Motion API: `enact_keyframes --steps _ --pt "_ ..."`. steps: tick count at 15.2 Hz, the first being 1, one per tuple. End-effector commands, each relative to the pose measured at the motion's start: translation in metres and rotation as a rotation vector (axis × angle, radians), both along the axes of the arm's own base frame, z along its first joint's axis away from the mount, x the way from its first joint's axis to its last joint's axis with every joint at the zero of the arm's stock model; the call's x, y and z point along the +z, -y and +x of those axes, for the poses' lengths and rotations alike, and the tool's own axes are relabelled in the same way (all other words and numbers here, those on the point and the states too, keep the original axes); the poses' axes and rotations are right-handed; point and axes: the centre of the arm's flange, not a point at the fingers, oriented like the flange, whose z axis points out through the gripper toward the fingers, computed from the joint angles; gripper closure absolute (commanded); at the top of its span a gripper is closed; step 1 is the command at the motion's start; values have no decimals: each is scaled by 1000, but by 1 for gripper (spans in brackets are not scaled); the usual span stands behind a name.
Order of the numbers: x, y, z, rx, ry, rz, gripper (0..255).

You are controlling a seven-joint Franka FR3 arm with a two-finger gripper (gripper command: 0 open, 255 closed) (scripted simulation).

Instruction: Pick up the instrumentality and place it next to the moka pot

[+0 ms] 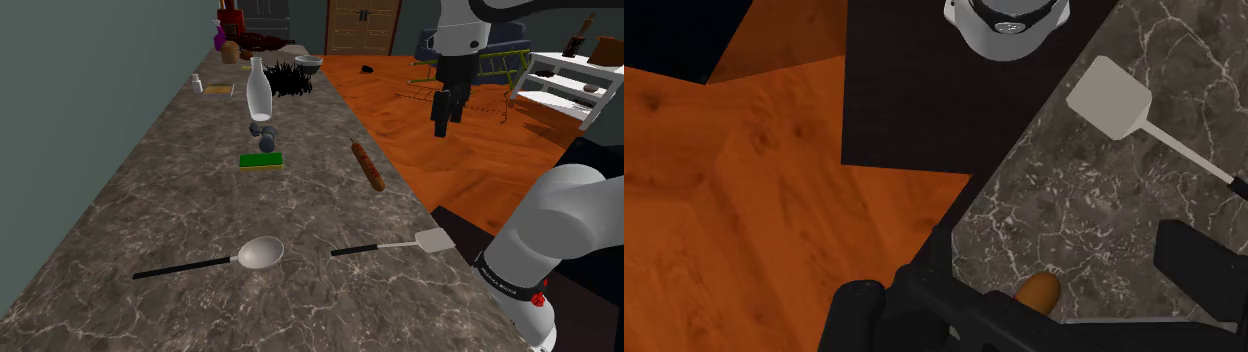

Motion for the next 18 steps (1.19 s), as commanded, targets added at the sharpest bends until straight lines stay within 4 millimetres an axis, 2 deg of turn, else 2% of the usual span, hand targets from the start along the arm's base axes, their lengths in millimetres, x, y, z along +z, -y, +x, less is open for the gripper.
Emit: enact_keyframes --steps 1,9,18 --pt "0 0 0 0 0 0 0" --pt "-70 -71 -15 361 74 81 0" --pt "-145 -146 -56 768 158 171 0"
